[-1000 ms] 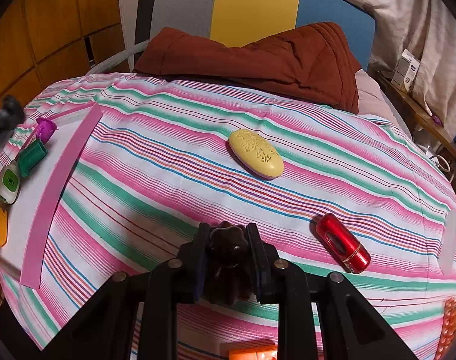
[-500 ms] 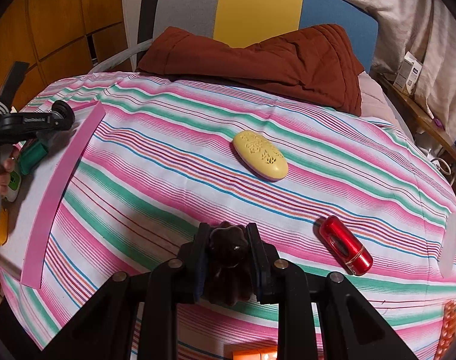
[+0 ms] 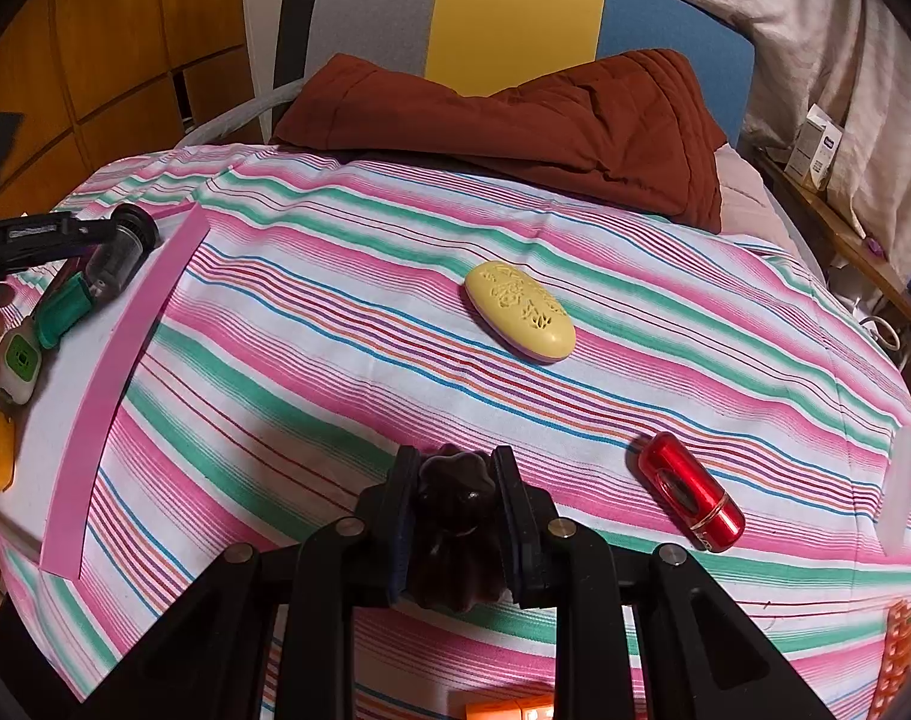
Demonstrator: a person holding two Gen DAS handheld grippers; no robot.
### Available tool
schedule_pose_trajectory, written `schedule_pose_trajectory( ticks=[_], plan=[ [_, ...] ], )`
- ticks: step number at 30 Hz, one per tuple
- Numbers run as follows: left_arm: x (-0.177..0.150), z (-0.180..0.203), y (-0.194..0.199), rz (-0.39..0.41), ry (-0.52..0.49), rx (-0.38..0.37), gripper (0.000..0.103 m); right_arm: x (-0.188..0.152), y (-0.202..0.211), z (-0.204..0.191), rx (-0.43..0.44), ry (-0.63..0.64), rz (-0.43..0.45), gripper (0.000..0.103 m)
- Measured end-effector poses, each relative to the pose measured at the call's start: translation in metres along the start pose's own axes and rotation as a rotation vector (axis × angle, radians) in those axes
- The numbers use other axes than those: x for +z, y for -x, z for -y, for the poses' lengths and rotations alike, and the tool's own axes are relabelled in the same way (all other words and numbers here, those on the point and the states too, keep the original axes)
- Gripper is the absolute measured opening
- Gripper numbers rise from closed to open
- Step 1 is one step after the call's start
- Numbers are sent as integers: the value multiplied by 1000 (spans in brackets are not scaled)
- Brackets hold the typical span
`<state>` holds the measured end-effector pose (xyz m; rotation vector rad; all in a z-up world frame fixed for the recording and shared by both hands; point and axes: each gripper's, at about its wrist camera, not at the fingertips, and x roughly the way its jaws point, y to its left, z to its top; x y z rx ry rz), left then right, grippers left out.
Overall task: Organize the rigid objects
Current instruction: 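Carry the clear-black cup into the tray and open the left tool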
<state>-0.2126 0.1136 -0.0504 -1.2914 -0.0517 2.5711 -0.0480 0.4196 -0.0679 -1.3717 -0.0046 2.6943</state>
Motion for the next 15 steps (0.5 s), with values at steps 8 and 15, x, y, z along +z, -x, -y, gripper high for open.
schedule_pose_trajectory(
  ticks=[8,15],
  plan=[
    [-26,5,48,68,-16,38,60,-1,1,-2,-8,8,4,24],
    [-56,16,85,112,-62,57,60,-1,2,-4,-17,14,9,24]
  ],
)
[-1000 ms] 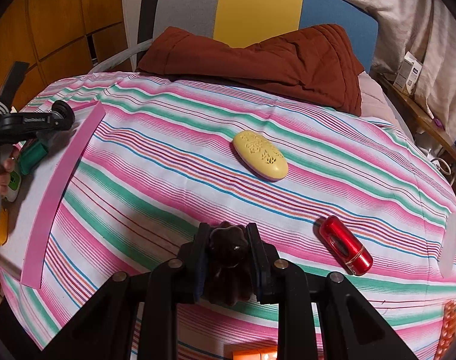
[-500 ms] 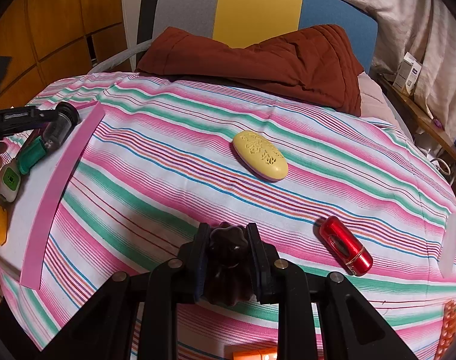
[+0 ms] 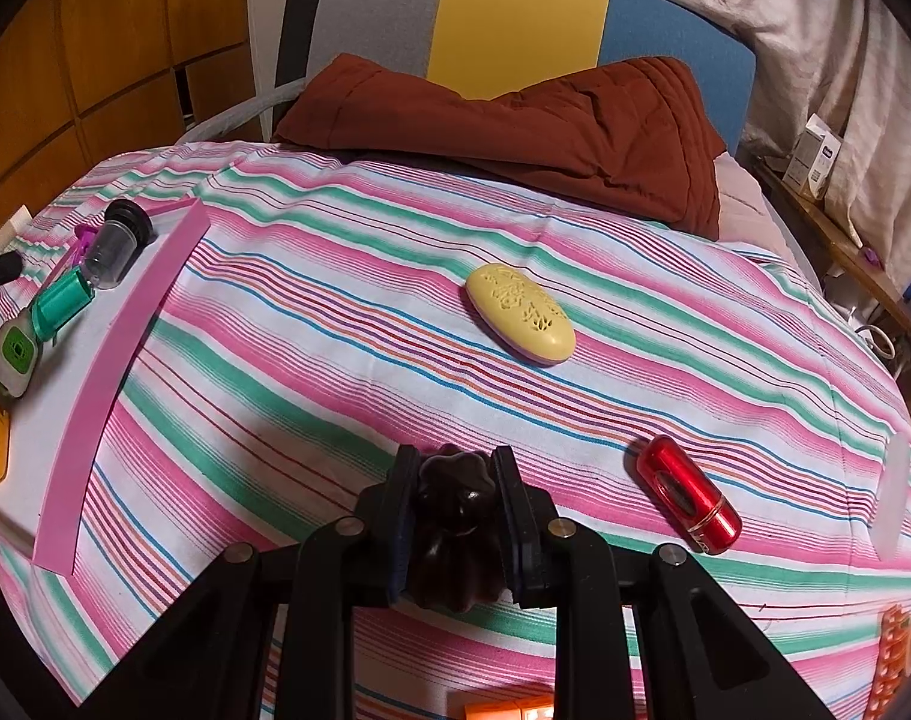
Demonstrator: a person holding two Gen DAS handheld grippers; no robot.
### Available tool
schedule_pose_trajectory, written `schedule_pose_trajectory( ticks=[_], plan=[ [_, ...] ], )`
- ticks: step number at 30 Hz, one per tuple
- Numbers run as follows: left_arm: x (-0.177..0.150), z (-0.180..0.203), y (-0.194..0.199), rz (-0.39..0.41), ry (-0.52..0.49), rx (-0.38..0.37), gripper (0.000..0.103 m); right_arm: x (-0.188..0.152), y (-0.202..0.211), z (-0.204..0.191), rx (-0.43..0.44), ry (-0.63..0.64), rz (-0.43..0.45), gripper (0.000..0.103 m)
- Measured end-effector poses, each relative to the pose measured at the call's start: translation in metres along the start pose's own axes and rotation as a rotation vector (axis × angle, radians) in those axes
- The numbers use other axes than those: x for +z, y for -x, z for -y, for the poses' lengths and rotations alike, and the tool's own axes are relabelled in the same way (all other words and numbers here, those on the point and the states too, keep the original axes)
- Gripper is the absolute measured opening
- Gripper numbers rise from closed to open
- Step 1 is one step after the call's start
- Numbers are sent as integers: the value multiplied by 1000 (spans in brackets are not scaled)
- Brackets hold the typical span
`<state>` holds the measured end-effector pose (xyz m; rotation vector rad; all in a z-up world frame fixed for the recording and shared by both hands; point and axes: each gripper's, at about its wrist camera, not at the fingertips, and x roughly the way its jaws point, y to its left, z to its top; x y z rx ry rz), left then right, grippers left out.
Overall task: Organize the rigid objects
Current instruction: 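Carry the clear-black cup into the tray and open the left tool, then lift the brown pumpkin piece and carry it toward the tray with the right tool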
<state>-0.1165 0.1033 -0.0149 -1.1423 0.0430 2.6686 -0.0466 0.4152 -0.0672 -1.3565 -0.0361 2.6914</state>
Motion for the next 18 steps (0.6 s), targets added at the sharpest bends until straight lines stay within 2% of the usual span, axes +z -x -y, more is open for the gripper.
schedule_pose_trajectory(
  ticks=[11,18],
  plan=[
    [-28,4,34,25,-40,26,60,-1,1,-1,-7,11,8,24],
    [-42,5,42,10,-51,16,60,-2,1,-2,-15,24,15,24]
  ],
)
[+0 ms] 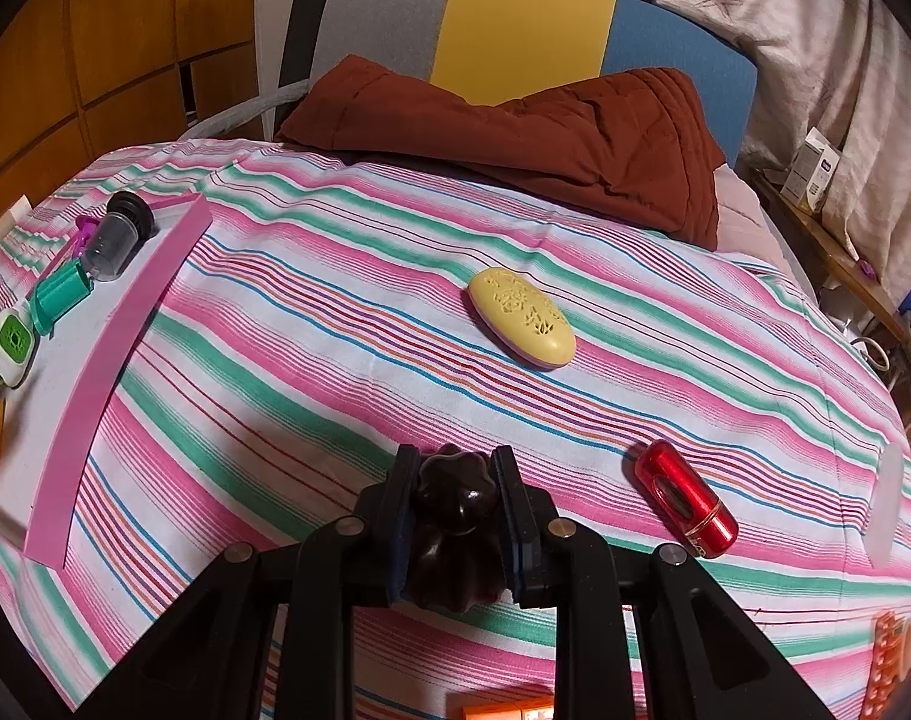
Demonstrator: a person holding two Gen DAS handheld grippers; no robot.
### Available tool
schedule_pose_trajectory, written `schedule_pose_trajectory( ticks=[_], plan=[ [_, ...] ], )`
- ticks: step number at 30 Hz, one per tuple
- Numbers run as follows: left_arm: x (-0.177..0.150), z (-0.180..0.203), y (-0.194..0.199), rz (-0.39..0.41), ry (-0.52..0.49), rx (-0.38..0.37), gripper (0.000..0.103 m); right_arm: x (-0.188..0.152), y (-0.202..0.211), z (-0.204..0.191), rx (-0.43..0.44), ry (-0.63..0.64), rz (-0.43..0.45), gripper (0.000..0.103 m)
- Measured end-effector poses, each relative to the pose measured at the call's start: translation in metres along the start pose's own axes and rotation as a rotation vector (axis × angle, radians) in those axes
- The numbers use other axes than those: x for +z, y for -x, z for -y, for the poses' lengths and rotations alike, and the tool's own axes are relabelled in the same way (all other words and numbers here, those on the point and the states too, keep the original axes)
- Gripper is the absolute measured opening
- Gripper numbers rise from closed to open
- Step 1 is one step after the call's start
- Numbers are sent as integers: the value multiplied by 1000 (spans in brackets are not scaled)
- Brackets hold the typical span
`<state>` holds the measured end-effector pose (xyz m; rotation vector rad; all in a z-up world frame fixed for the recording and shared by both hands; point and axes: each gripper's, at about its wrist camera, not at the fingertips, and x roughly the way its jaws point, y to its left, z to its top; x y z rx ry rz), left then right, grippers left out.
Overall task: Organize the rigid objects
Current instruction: 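Lift the brown pumpkin piece and carry it toward the tray with the right tool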
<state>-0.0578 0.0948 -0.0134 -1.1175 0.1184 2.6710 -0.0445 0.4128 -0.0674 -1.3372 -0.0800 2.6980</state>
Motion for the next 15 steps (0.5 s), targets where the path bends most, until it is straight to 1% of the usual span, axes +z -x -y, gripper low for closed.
schedule_pose_trajectory(
  ticks=[15],
  plan=[
    [-15,-1,8,-16,-17,10,60,-1,-1,-1,-5,4,3,24]
  ],
)
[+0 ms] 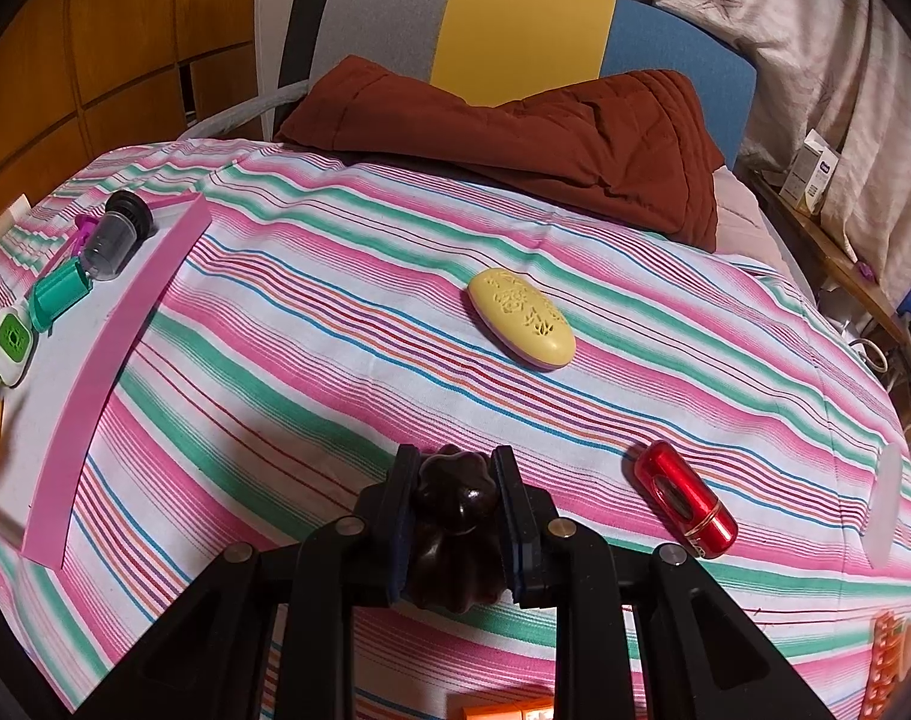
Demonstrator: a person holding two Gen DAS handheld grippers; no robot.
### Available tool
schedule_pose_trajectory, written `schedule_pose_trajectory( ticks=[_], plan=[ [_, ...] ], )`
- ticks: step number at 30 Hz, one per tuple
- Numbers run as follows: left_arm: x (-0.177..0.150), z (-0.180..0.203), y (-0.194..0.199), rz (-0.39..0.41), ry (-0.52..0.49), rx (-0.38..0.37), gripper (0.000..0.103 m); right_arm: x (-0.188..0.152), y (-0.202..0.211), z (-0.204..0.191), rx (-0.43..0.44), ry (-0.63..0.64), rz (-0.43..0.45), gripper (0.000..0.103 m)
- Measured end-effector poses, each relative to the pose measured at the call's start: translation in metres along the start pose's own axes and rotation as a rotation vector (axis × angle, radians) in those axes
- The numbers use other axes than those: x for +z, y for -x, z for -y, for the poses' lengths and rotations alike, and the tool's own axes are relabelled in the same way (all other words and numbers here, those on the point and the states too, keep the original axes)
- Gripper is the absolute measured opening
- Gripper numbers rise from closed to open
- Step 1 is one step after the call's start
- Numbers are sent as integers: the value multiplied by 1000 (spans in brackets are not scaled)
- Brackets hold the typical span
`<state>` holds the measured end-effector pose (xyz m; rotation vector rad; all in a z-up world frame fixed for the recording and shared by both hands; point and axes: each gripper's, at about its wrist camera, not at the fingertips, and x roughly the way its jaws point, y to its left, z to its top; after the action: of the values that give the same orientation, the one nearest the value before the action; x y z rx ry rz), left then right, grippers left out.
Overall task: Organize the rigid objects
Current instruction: 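Lift the brown pumpkin piece and carry it toward the tray with the right tool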
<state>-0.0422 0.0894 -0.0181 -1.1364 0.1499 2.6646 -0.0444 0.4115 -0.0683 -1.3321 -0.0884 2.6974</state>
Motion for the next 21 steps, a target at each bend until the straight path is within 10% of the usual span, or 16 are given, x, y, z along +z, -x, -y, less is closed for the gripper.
schedule_pose_trajectory(
  ticks=[21],
  plan=[
    [-13,-37,14,28,50,-2,60,19,0,-43,32,-25,-16,23]
  ],
)
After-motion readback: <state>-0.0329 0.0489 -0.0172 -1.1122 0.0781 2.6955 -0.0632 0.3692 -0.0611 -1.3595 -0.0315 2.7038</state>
